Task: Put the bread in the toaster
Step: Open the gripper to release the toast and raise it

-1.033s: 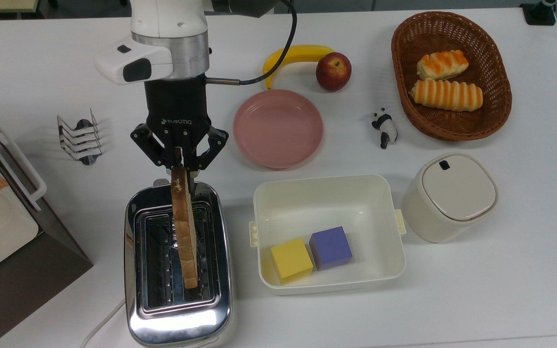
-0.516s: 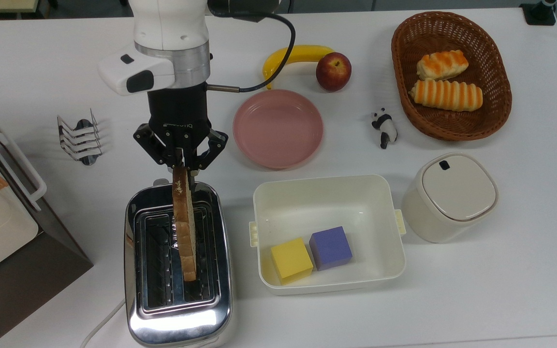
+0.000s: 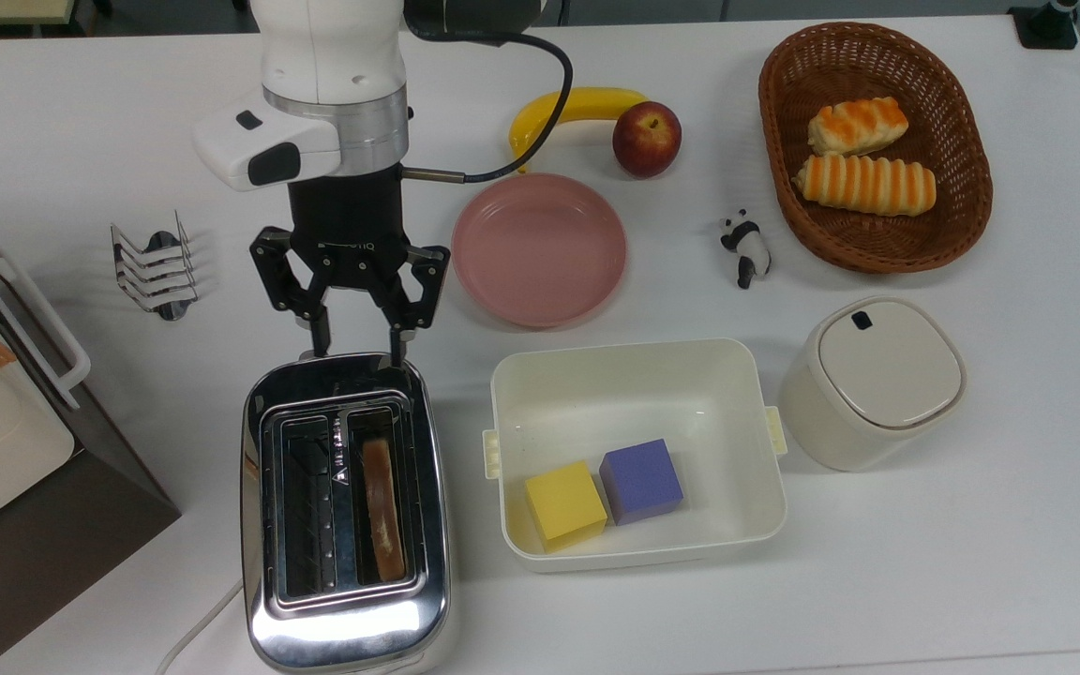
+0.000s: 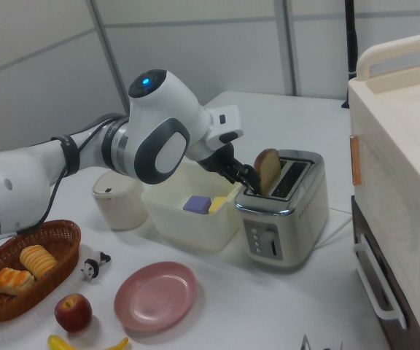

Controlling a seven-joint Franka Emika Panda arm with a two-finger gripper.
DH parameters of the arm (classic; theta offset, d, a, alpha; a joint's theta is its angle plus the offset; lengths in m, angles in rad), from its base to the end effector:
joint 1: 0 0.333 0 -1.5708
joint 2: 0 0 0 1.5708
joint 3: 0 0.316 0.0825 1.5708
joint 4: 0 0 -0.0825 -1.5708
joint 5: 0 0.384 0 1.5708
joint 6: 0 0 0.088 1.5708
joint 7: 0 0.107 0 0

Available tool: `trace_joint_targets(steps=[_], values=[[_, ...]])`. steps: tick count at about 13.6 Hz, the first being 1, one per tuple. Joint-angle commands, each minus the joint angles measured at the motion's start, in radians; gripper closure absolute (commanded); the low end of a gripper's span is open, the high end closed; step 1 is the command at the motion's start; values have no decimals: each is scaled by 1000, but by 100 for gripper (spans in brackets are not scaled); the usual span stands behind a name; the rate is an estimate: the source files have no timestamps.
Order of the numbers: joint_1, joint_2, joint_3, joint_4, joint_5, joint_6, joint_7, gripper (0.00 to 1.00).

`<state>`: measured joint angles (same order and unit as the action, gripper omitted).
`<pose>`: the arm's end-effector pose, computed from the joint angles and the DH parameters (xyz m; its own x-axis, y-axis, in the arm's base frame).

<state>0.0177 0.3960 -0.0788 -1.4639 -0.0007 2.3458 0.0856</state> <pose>0.7164 -0.0341 0.5095 0.8753 -0.1191 0.4687 -0.1301 -0.9915 -0.0091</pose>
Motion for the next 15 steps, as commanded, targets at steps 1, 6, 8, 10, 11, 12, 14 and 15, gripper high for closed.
trace_joint_targets(steps=[1,6,8,10,11,12,14,15], values=[[13,-13,-12,0,-19,-29,26,1],[18,-51,-12,0,-50,-164,26,0],[43,-97,-12,0,-62,-309,28,0],[68,-143,-12,0,-65,-521,28,0],[73,-167,-10,0,-61,-593,29,0],[74,-178,-10,0,-59,-638,29,0],[76,-200,-9,0,-56,-739,20,0],[73,-215,-9,-3,-55,-755,11,0]])
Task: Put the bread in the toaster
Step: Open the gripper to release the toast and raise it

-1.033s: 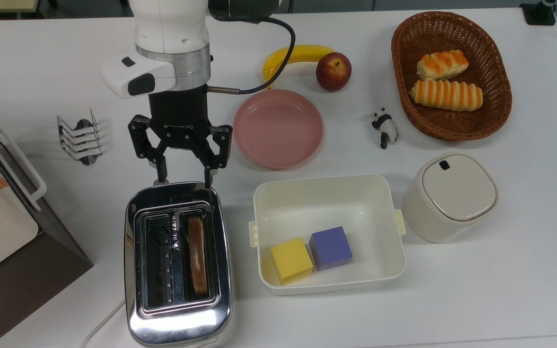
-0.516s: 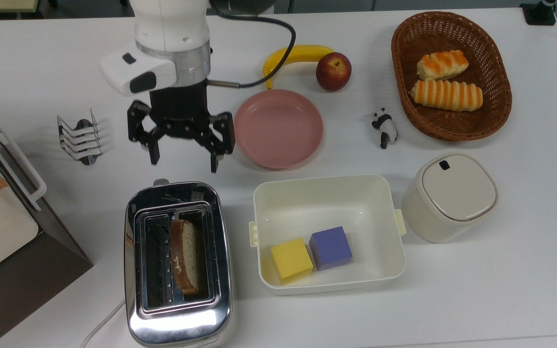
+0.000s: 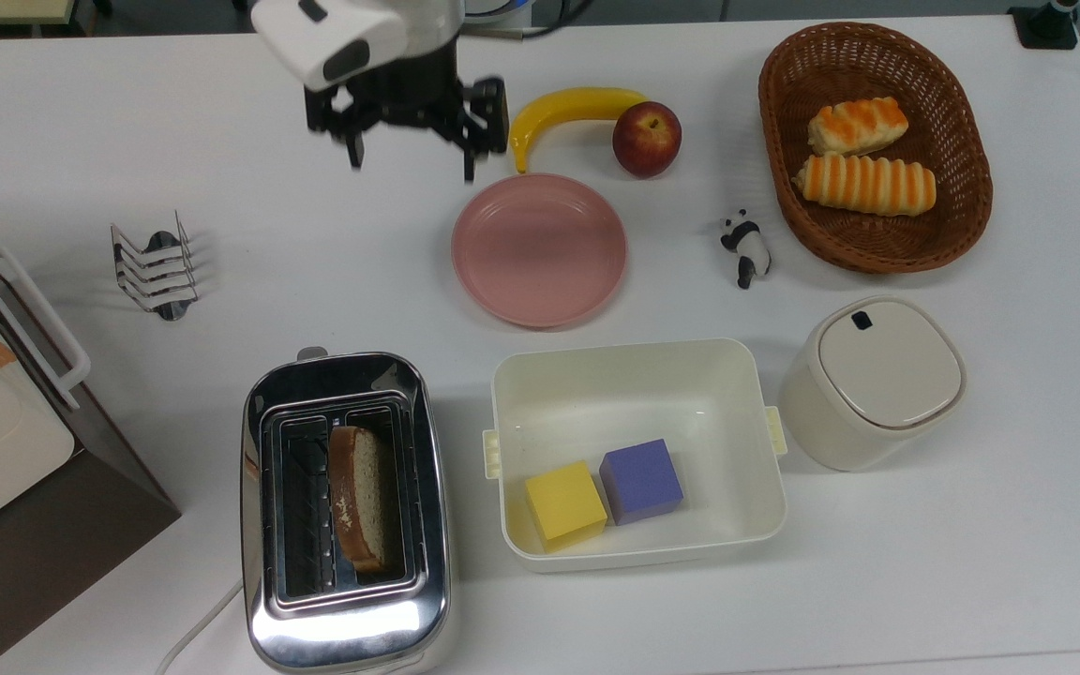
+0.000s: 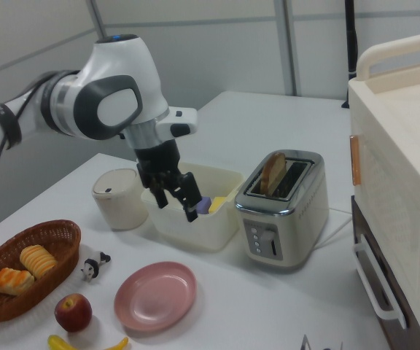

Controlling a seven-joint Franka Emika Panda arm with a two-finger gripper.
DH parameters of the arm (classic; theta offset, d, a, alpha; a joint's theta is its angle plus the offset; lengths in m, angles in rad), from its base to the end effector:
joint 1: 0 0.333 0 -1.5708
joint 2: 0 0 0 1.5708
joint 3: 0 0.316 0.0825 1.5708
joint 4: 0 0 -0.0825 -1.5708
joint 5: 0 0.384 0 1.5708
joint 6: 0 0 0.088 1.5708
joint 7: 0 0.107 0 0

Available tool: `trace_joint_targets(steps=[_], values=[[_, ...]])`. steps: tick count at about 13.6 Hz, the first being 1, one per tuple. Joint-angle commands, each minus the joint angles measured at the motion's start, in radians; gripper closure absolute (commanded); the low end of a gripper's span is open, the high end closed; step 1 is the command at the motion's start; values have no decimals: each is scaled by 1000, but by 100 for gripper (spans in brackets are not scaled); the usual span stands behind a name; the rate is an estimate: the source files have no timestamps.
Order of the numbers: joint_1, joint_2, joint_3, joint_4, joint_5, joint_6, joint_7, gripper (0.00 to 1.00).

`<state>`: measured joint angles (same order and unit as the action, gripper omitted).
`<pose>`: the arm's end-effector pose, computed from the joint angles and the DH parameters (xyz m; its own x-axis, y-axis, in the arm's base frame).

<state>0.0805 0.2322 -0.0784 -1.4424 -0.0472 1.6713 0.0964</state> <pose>0.6310 0.0021 0.5571 0.9962 -0.0872 0.0035 -0.0872 -0.9941 0.0649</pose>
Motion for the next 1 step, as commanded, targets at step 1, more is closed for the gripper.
trace_joint_targets(steps=[1], values=[[5,-56,-9,-24,-3,-84,-7,0]])
